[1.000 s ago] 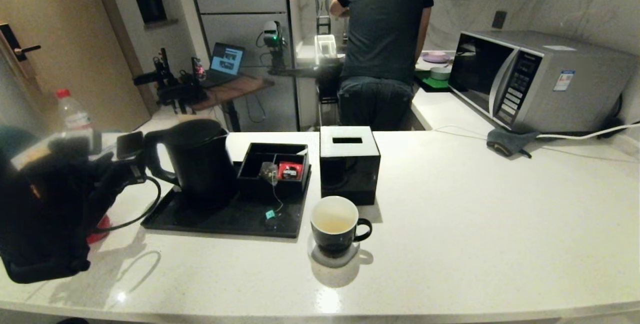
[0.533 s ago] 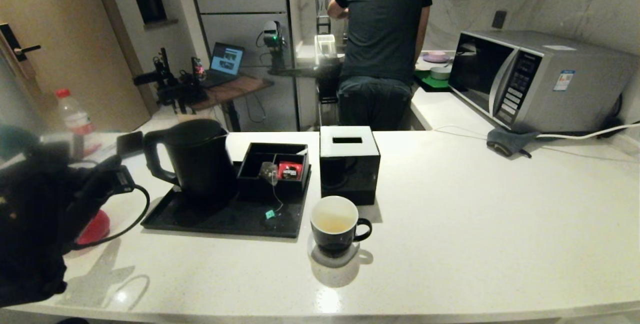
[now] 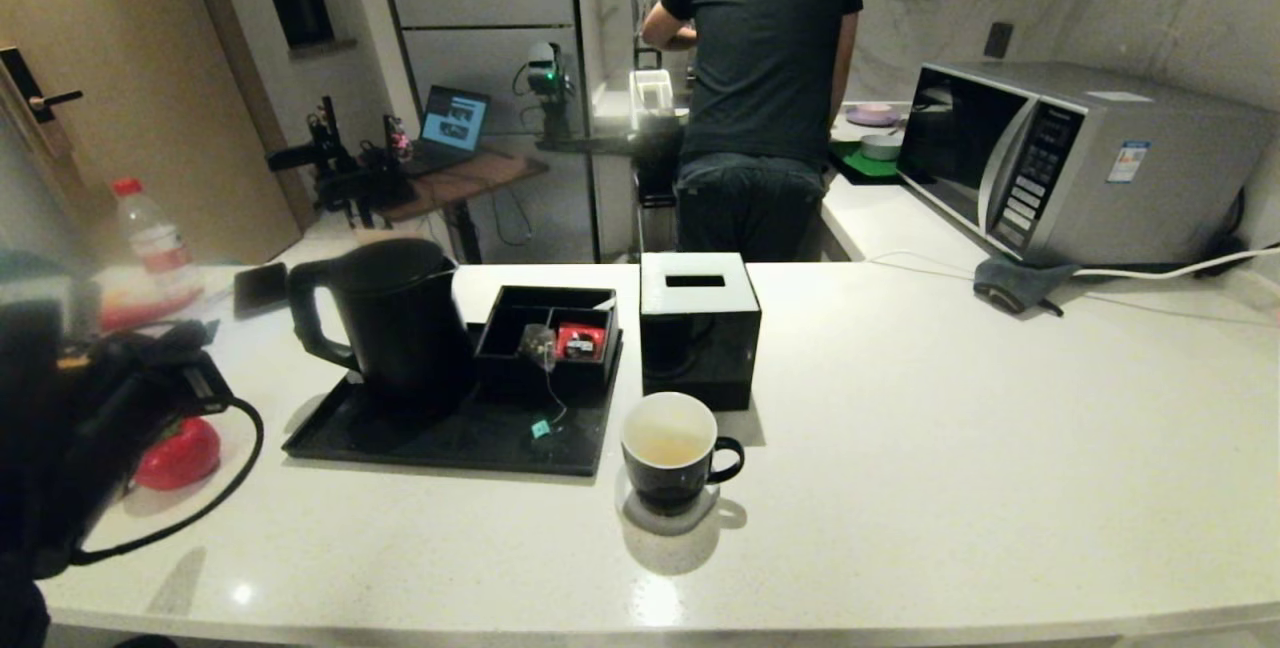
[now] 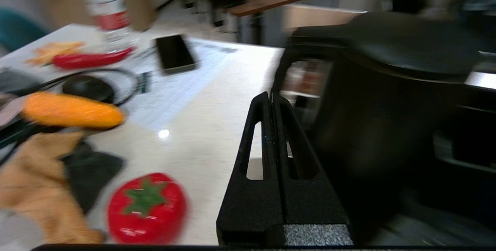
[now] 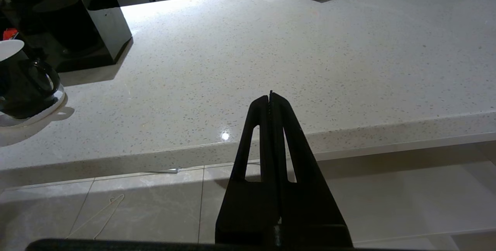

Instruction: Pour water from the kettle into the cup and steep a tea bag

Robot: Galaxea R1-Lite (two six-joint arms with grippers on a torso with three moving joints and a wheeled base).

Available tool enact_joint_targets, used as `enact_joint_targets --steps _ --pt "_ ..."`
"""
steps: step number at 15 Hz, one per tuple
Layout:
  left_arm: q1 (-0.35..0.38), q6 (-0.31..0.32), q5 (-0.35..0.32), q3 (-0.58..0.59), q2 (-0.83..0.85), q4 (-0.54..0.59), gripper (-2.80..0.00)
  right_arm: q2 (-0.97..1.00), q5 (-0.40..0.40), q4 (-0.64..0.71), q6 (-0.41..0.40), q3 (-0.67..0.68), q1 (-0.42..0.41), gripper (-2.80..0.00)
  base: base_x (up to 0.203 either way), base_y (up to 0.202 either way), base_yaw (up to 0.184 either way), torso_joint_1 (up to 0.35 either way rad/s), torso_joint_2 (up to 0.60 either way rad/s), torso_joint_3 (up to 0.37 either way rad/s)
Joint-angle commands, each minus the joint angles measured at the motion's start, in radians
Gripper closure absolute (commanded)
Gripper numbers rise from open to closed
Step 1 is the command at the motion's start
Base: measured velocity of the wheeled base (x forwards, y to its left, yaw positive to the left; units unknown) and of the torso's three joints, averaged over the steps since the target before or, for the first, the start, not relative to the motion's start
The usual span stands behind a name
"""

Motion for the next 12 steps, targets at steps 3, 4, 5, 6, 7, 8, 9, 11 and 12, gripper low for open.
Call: enact_joint_targets --steps 3,4,5,6,7,8,9,11,12 --pt "-0.179 0.013 0.005 0.117 -0.159 -0.020 0.00 0.001 0.000 0.000 0.000 0.000 0.000 0.00 0.000 0.000 0.000 0.000 0.00 0.000" --pt "-0.230 0.023 0.006 0.133 -0.176 -0.020 0.00 0.001 0.000 0.000 0.000 0.000 0.000 0.00 0.000 0.000 0.000 0.000 0.00 0.000" --pt "-0.291 0.034 0.007 0.146 -0.188 -0.019 0.00 0.001 0.000 0.000 0.000 0.000 0.000 0.00 0.000 0.000 0.000 0.000 0.00 0.000" --pt "-0.365 0.048 0.011 0.156 -0.196 -0.016 0.00 0.001 0.000 0.000 0.000 0.000 0.000 0.00 0.000 0.000 0.000 0.000 0.00 0.000" --pt "-0.427 0.064 0.014 0.162 -0.205 -0.006 0.00 0.001 0.000 0.000 0.000 0.000 0.001 0.00 0.000 0.000 0.000 0.000 0.00 0.000" --pt "-0.484 0.084 0.016 0.164 -0.214 0.012 0.00 0.001 0.000 0.000 0.000 0.000 0.000 0.00 0.000 0.000 0.000 0.000 0.00 0.000" --pt "-0.532 0.103 0.016 0.164 -0.220 0.041 0.00 0.001 0.000 0.000 0.000 0.000 0.001 0.00 0.000 0.000 0.000 0.000 0.00 0.000" --pt "-0.578 0.149 0.013 0.158 -0.213 0.100 0.00 0.001 0.000 0.000 0.000 0.000 0.001 0.00 0.000 0.000 0.000 0.000 0.00 0.000" --pt "-0.587 0.162 0.014 0.157 -0.195 0.103 0.00 0.001 0.000 0.000 0.000 0.000 0.000 0.00 0.000 0.000 0.000 0.000 0.00 0.000"
